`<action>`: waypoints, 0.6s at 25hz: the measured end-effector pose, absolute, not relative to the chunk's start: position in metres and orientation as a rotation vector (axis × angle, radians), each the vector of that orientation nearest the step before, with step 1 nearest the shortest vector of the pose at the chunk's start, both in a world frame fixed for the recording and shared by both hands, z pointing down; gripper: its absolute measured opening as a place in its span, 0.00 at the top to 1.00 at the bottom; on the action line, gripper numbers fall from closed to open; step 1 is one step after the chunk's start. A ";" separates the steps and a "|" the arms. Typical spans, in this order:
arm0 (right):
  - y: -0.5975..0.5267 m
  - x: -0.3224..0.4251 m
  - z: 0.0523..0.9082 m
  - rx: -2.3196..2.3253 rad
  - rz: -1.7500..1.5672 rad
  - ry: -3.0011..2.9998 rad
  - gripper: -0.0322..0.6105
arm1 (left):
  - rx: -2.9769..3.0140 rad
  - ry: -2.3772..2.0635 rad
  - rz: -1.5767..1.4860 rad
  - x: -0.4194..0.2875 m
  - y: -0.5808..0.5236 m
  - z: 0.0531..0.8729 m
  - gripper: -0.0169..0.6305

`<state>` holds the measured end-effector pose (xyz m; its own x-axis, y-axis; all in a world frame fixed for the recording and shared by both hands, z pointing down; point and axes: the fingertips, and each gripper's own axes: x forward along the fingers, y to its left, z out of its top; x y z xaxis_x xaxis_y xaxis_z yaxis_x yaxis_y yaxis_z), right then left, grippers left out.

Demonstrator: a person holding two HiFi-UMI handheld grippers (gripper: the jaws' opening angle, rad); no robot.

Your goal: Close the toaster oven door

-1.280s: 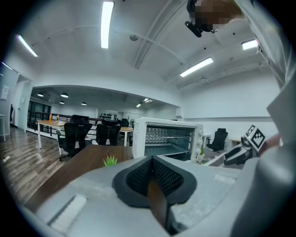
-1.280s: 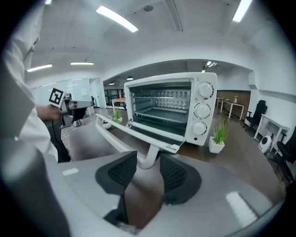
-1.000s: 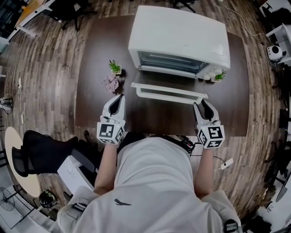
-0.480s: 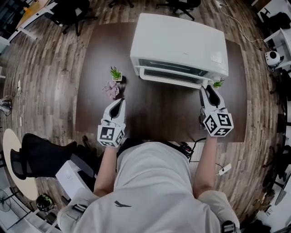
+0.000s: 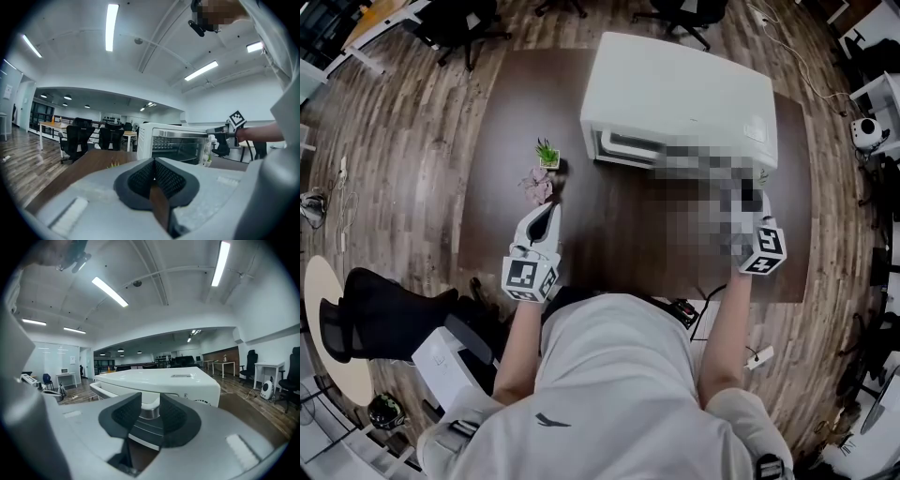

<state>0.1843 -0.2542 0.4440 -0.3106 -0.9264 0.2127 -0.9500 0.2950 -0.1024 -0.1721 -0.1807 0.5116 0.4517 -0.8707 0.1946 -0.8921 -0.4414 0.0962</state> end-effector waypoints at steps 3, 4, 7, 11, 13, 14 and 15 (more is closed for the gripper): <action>-0.254 0.182 0.443 1.770 0.272 -2.432 0.76 | 2.522 -1.539 0.169 -0.170 -0.182 0.510 0.97; -0.252 0.180 0.442 1.765 0.232 -2.428 0.78 | 2.524 -1.537 0.168 -0.169 -0.182 0.510 0.97; -0.239 0.171 0.440 1.753 0.125 -2.431 0.81 | 2.532 -1.532 0.165 -0.167 -0.183 0.507 0.97; -0.206 0.162 0.445 1.801 0.074 -2.406 0.80 | 2.548 -1.526 0.162 -0.166 -0.183 0.505 0.97; -0.186 0.159 0.454 1.843 0.070 -2.379 0.80 | 2.552 -1.518 0.159 -0.164 -0.182 0.505 0.97; -0.175 0.157 0.459 1.855 0.069 -2.369 0.80 | 2.553 -1.514 0.158 -0.163 -0.182 0.505 0.97; -0.164 0.153 0.464 1.858 0.072 -2.367 0.80 | 2.555 -1.512 0.157 -0.162 -0.181 0.505 0.97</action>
